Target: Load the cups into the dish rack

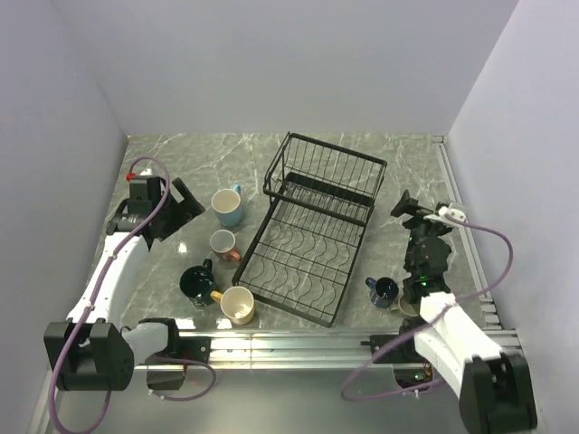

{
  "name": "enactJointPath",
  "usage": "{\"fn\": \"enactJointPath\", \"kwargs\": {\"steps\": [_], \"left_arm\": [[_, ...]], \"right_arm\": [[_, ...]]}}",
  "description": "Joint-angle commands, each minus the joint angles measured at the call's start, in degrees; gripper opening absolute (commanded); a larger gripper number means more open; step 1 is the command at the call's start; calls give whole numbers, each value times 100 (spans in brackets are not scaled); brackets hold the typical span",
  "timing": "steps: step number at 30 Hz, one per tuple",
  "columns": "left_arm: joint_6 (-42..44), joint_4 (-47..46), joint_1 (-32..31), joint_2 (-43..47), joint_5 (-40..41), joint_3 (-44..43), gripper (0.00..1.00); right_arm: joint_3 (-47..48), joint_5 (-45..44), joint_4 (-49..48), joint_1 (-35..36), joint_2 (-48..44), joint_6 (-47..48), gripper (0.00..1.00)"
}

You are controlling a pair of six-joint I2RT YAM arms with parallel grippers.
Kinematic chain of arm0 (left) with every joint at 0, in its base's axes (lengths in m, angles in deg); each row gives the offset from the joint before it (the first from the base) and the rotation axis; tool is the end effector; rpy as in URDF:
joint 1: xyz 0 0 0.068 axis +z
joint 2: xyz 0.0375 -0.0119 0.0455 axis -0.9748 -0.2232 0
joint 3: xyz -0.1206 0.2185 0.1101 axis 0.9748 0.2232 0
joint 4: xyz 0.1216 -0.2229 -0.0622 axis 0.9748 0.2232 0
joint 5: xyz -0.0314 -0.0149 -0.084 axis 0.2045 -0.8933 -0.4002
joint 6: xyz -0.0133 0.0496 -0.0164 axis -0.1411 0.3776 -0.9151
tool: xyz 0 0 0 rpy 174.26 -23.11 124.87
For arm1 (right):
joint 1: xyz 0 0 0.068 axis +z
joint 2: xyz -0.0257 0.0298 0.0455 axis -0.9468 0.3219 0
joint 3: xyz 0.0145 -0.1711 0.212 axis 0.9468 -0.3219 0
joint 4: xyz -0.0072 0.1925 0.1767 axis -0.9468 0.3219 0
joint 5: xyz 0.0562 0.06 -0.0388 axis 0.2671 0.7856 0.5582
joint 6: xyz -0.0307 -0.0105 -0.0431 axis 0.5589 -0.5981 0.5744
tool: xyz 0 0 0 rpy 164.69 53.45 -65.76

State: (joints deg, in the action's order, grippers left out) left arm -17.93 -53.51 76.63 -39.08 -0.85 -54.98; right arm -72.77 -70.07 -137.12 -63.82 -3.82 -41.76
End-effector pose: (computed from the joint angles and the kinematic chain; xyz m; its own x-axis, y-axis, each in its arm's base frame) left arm 0.2338 -0.0044 0.2811 -0.5837 -0.6107 -0.5352 -0.3849 0.7884 -0.4798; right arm 0.1829 0.0092 0.2324 0.2346 0.1241 -0.9641 0.2522 0.9501 0.1836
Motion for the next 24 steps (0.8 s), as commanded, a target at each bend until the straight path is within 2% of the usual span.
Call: {"fn": "enactJointPath", "kwargs": {"steps": [1, 4, 6, 7, 8, 9, 10, 12, 14, 17, 19, 24], "left_arm": [[188, -56, 12, -17, -58, -380, 99], [99, -30, 29, 53, 249, -468, 99], [345, -74, 38, 53, 205, -520, 99], [398, -31, 38, 18, 362, -564, 99], [398, 65, 38, -34, 607, -634, 99], [398, 84, 38, -61, 601, -652, 99], [520, 58, 38, -96, 453, -652, 99], [583, 40, 188, -228, 67, -670, 99], [670, 92, 188, -429, -206, -801, 99], [811, 242, 188, -763, -225, -960, 98], [926, 303, 188, -896, 2, -1039, 95], [1136, 322, 188, -1326, 48, -1162, 90]], "right_arm": [[568, -485, 1449, 95, -1060, 135, 100], [1376, -127, 2750, 104, -1739, -67, 100], [2079, -213, 3491, 104, -1899, -969, 100], [2342, -414, 4434, 104, -1969, -1443, 100], [2945, -1077, 5131, 95, -1979, -2796, 100], [3239, -1092, 5764, 86, -1961, -3167, 100], [3468, -919, 6406, 78, -1926, -3170, 100], [3856, -393, 6736, 78, -1882, -2662, 100], [4241, -520, 7464, 69, -1794, -2721, 100], [4620, -636, 8370, 86, -1768, -2854, 100], [4718, -339, 8844, 78, -1899, -2881, 100], [4473, 655, 8996, 78, -2470, -2599, 100]]}}
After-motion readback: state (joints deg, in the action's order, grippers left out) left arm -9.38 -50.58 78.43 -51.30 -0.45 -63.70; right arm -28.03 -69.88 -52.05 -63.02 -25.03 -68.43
